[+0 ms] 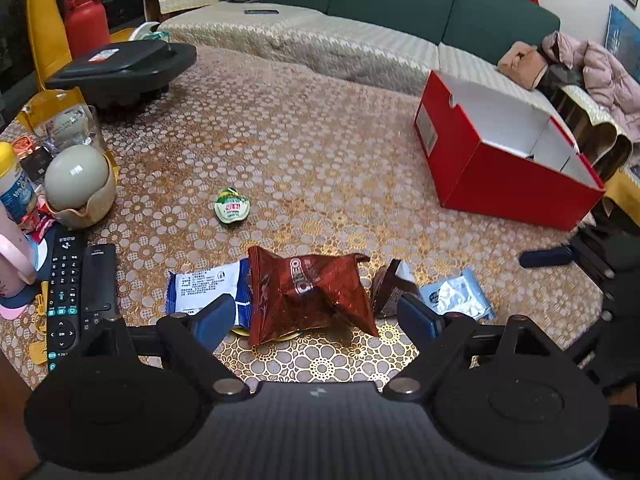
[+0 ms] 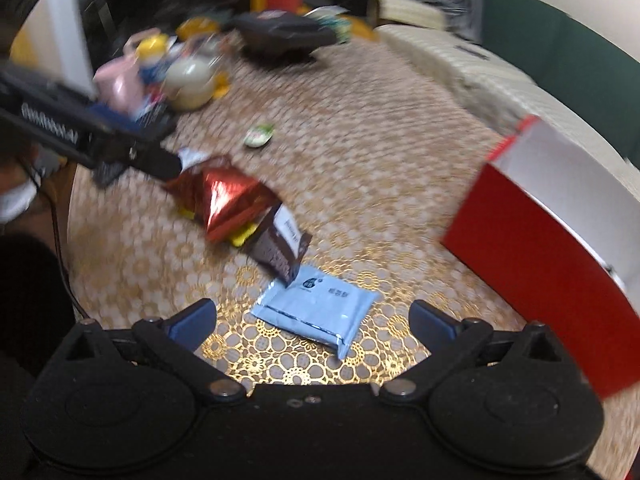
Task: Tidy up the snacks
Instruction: 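Grasp the red Oreo bag with the left tool while the right tool grasps the pale blue packet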
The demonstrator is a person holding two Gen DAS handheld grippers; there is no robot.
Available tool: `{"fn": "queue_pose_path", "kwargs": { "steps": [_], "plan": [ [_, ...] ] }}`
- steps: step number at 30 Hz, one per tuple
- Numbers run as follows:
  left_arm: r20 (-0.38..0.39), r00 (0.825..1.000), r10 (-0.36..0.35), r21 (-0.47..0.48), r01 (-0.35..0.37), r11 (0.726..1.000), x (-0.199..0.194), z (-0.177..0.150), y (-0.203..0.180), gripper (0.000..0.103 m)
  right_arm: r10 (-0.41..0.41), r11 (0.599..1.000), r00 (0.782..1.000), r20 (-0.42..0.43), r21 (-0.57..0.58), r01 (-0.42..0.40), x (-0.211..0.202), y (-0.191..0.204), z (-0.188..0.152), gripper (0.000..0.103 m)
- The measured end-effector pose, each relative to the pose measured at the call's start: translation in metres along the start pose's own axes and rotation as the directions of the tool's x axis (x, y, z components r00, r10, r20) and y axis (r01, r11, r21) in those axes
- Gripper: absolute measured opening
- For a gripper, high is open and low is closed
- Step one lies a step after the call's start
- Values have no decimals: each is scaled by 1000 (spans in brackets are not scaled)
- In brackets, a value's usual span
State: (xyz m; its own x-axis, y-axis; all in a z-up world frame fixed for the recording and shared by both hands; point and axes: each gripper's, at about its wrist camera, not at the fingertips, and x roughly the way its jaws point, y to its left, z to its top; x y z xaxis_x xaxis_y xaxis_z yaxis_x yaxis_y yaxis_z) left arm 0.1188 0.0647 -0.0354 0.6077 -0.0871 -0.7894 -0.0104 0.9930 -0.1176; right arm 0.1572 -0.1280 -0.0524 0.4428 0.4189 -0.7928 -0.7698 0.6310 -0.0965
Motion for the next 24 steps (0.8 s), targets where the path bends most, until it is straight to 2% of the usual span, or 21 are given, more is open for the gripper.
{"fn": "queue_pose_path", "kwargs": {
  "steps": [7, 13, 18, 20, 24],
  "plan": [
    [-40, 999, -14, -25, 13, 1000, 20, 3, 8, 88, 72, 979, 994, -88, -184, -88, 39, -8, 10, 93],
    [-75, 997, -26, -45, 22, 999, 35, 6, 15, 88, 107, 948, 983, -152, -283, -146, 59, -9, 12, 84],
    [-86, 995, -41, -50, 37, 998, 41, 9, 16, 88, 166, 940, 971, -174, -271, -210, 63, -11, 16, 77],
    [-92, 995, -49, -31, 47, 998, 43, 10, 14, 88, 196, 939, 963, -183, -249, -238, 61, -13, 16, 63],
    [-110, 992, -56, 6, 57, 998, 50, 11, 10, 88, 197, 949, 966, -169, -215, -231, 54, -11, 9, 54]
  ]
}}
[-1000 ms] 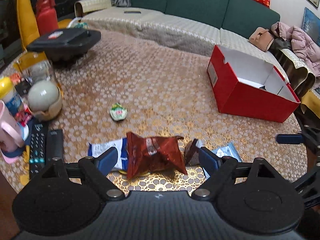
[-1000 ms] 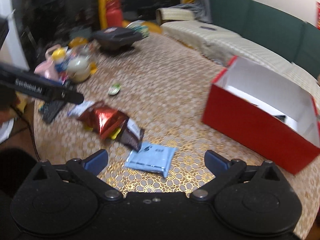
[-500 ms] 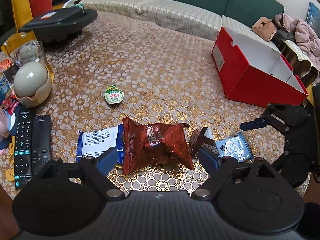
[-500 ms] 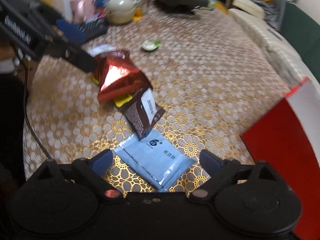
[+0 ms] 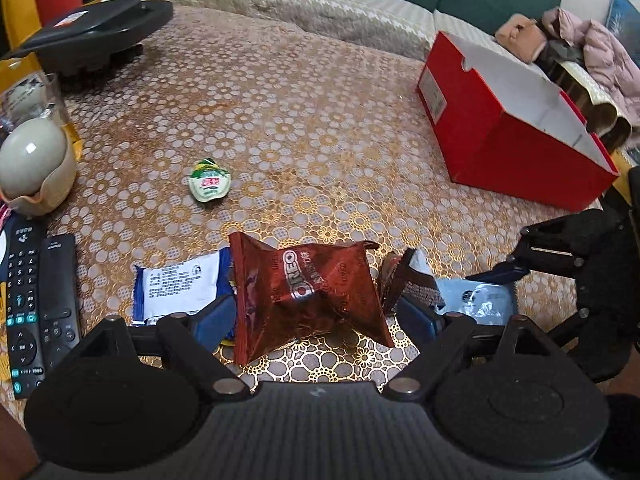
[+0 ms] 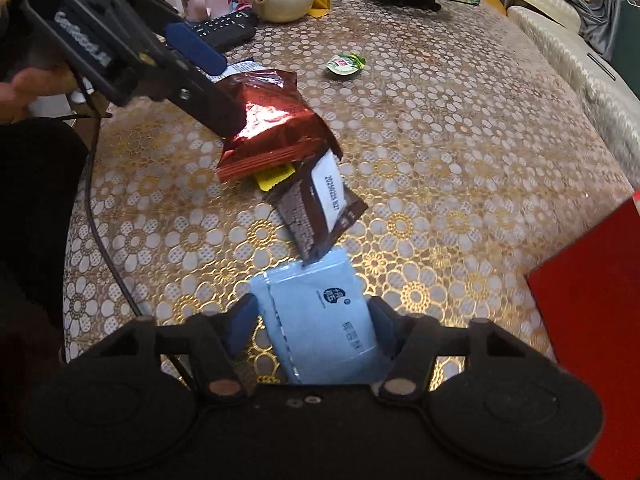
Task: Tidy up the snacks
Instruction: 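Grasp the red Oreo bag with the left tool while the right tool grasps the pale blue packet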
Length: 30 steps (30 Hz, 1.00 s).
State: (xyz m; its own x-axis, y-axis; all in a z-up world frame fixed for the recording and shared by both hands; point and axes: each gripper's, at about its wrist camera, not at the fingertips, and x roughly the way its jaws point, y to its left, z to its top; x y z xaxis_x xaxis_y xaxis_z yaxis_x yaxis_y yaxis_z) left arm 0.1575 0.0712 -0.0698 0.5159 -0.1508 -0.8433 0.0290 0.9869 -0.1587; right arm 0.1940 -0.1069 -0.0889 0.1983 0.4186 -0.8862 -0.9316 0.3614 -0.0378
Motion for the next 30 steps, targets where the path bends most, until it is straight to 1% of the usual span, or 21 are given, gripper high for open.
{"fn": "queue_pose_path", "kwargs": {
  "steps": [1, 3, 5, 8, 11, 16, 18, 20, 21, 22, 23, 25, 28, 30],
  "plan": [
    [-6, 1000, 0, 8, 0, 1000, 2, 1, -1, 88, -6, 1000, 1000, 7, 13, 6, -2, 2, -3, 51],
    [-17, 1000, 4, 20, -3, 1000, 7, 3, -2, 88, -28, 999, 999, 22, 39, 27, -5, 6, -8, 48],
    [-32, 999, 2, 33, -1, 999, 12, 7, -4, 88, -32, 997, 999, 38, 69, 30, -9, 9, -13, 46],
    [-34, 999, 37, 61, -35, 998, 20, 12, -9, 88, -53, 992, 997, 59, 120, 46, -13, 10, -18, 43],
    [-41, 998, 45, 54, -43, 998, 27, 17, -11, 88, -69, 981, 994, 81, 187, 53, -17, 9, -23, 40],
    [-44, 997, 62, 51, -60, 997, 34, 21, -13, 87, -84, 964, 991, 101, 261, 55, -20, 12, -29, 40],
    [-42, 997, 63, 40, -62, 997, 33, 21, -11, 84, -87, 957, 991, 106, 285, 54, -20, 14, -32, 40],
    [-36, 997, 65, 34, -64, 997, 32, 19, -10, 77, -101, 950, 989, 109, 305, 63, -22, 17, -33, 39],
    [-34, 997, 63, 33, -62, 998, 31, 19, -9, 74, -108, 945, 988, 109, 320, 68, -22, 18, -34, 39],
    [-30, 998, 58, 30, -57, 998, 30, 18, -10, 67, -115, 939, 987, 109, 336, 72, -23, 19, -35, 39],
    [-23, 999, 45, 26, -45, 999, 28, 17, -9, 65, -122, 934, 986, 110, 349, 76, -24, 19, -36, 39],
    [-12, 999, 51, 27, -51, 998, 26, 15, -10, 61, -137, 923, 984, 113, 375, 86, -26, 21, -38, 38],
    [10, 998, 60, 16, -60, 998, 22, 10, -9, 58, -159, 902, 980, 118, 422, 96, -30, 23, -41, 37],
    [16, 998, 53, -4, -53, 999, 18, 8, -7, 57, -178, 885, 976, 126, 454, 103, -35, 24, -44, 36]
  ]
}}
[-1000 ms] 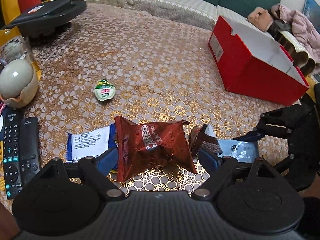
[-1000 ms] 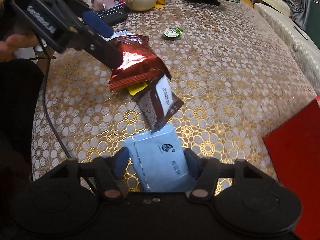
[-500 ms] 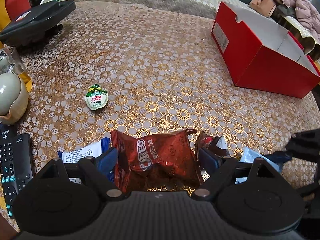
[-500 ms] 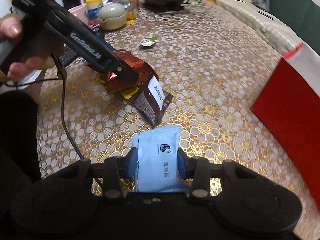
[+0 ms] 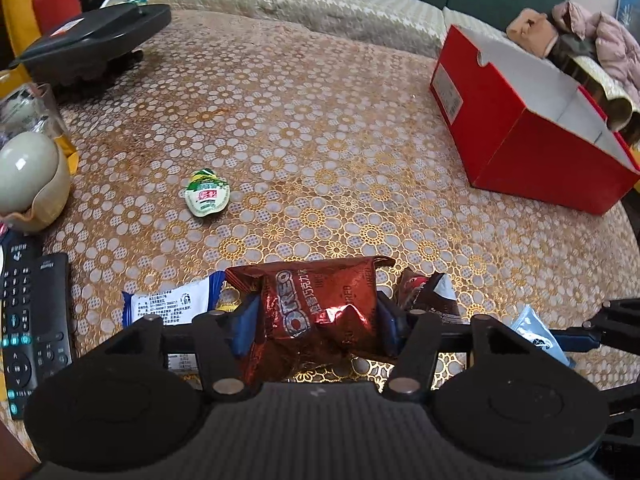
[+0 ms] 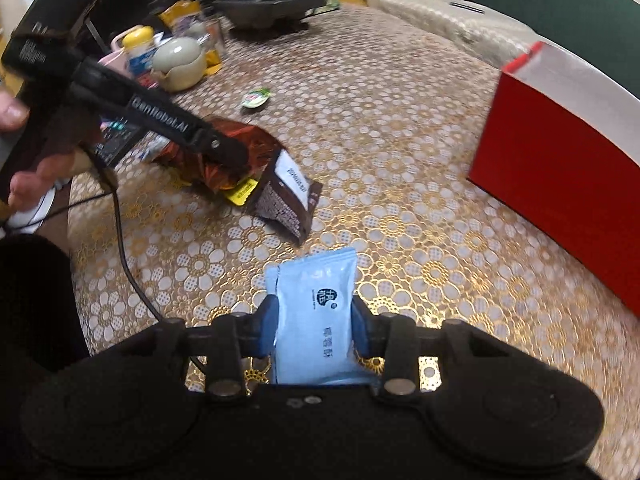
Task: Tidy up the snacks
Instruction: 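Grasp the red Oreo bag with the left tool while the right tool grasps the pale blue packet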
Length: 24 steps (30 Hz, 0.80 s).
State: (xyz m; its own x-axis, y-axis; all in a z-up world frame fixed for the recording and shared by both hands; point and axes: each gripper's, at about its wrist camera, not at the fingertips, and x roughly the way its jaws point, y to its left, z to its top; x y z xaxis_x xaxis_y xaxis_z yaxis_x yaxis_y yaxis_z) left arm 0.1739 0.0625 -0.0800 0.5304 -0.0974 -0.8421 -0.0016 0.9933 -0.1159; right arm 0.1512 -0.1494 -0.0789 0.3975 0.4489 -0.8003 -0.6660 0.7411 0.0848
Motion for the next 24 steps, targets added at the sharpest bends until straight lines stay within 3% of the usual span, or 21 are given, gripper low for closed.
{"fn": "queue_pose_path", "kwargs": {
  "steps": [7, 12, 15, 18, 19, 20, 21, 22, 24],
  "plan": [
    [30, 1000, -9, -16, 9, 1000, -25, -8, -2, 57, -34, 996, 998, 56, 87, 29, -27, -2, -2, 26],
    [54, 998, -11, -16, 12, 1000, -43, -15, -4, 57, -73, 997, 996, 48, 45, 70, -32, 5, -7, 26],
    [58, 998, -12, -9, 12, 1000, -51, -21, -7, 57, -53, 999, 998, 29, 0, 53, -29, 8, -10, 27],
    [58, 998, -16, -11, 17, 1000, -58, -26, -8, 57, -74, 997, 997, 10, -38, 74, -22, 8, -10, 32],
    [58, 998, -17, -11, 18, 1000, -60, -28, -8, 57, -77, 996, 997, 15, -47, 78, -21, 7, -10, 41],
    [56, 998, -17, -9, 18, 1000, -61, -29, -9, 57, -80, 995, 996, 25, -53, 81, -21, 6, -11, 62],
    [55, 998, -18, -9, 19, 1000, -62, -29, -9, 57, -82, 995, 996, 38, -54, 84, -22, 5, -11, 77],
    [54, 998, -21, -10, 22, 1000, -63, -29, -9, 57, -74, 996, 996, 58, -55, 77, -23, 4, -11, 101],
    [54, 998, -25, -12, 26, 1000, -64, -29, -9, 57, -58, 995, 997, 54, -75, 62, -22, 3, -10, 95]
  ]
}}
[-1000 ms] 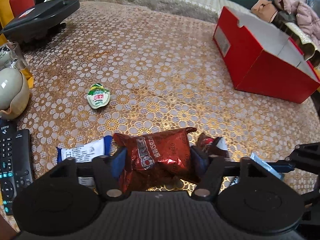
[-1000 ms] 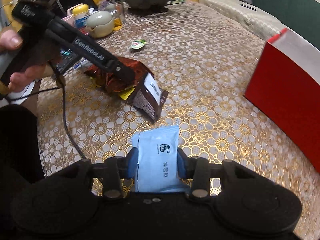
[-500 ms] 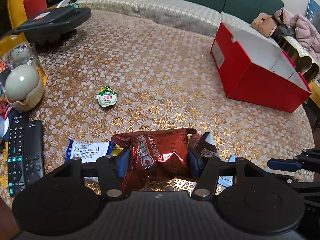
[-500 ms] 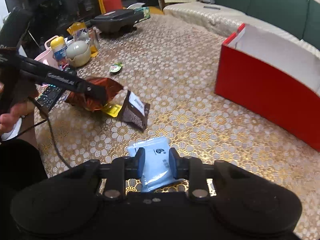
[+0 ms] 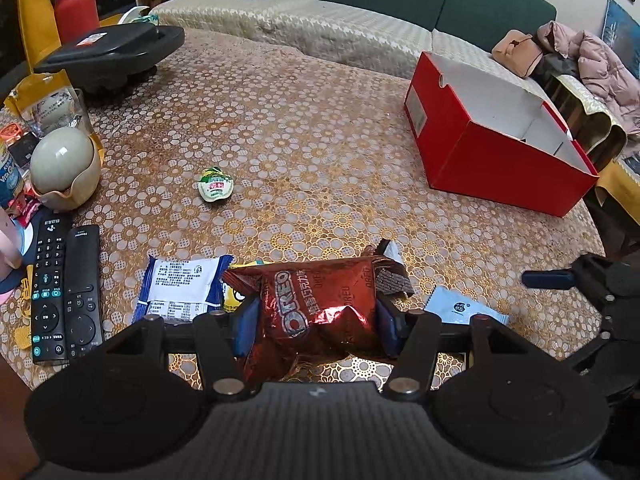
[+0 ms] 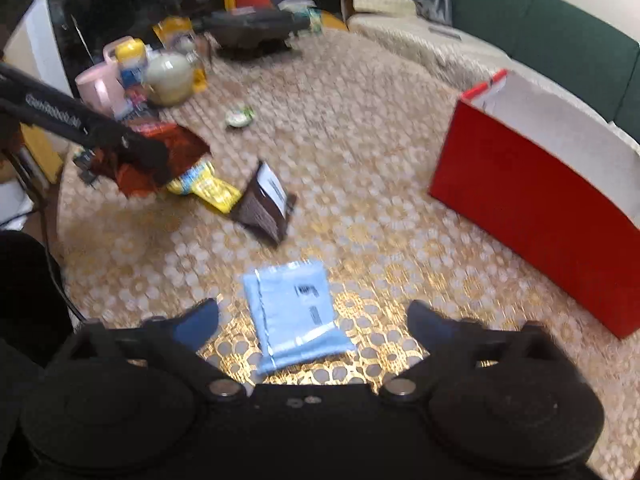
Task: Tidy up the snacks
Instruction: 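Grasp the red Oreo bag with the left tool while the right tool grasps the pale blue packet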
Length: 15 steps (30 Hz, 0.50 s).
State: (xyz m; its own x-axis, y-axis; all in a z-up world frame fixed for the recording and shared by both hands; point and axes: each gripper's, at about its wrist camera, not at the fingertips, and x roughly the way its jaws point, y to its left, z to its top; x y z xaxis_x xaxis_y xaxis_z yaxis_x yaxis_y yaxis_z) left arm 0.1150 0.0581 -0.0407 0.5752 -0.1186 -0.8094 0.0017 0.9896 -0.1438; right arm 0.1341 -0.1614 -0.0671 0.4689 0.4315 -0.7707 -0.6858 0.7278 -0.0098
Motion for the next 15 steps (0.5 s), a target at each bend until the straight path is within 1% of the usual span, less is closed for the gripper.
{"fn": "queue_pose_path", "kwargs": {
  "steps": [3, 4, 5, 7, 9, 12, 14, 15],
  "plan": [
    [1, 1000, -3, -2, 3, 1000, 0, 1, 0, 57, -4, 999, 999, -41, -54, 2, 12, 3, -1, 89],
    [1, 1000, -4, 0, 4, 1000, 0, 1, -1, 57, -7, 997, 998, -57, -73, 3, 16, 4, -2, 83],
    [1, 1000, -4, 2, 4, 1000, 0, 1, -1, 57, -16, 996, 997, -71, -92, 10, 21, 5, -3, 81],
    [-4, 1000, -7, 1, 7, 1000, 1, 0, -2, 57, -18, 993, 996, -88, -119, 7, 25, 8, -7, 79],
    [-7, 1000, -10, 4, 10, 1000, 2, 0, -2, 57, -19, 992, 994, -105, -130, 5, 29, 10, -9, 74],
    [-8, 1000, -12, 10, 12, 1000, 3, 0, -4, 57, -3, 993, 995, -100, -122, -9, 29, 12, -10, 66],
    [-8, 1000, -14, 11, 14, 1000, 3, 0, -4, 57, 8, 993, 995, -98, -113, -19, 29, 12, -9, 56],
    [-7, 1000, -14, 11, 14, 1000, 3, 0, -4, 57, 11, 994, 995, -100, -108, -22, 29, 11, -8, 55]
  ]
}}
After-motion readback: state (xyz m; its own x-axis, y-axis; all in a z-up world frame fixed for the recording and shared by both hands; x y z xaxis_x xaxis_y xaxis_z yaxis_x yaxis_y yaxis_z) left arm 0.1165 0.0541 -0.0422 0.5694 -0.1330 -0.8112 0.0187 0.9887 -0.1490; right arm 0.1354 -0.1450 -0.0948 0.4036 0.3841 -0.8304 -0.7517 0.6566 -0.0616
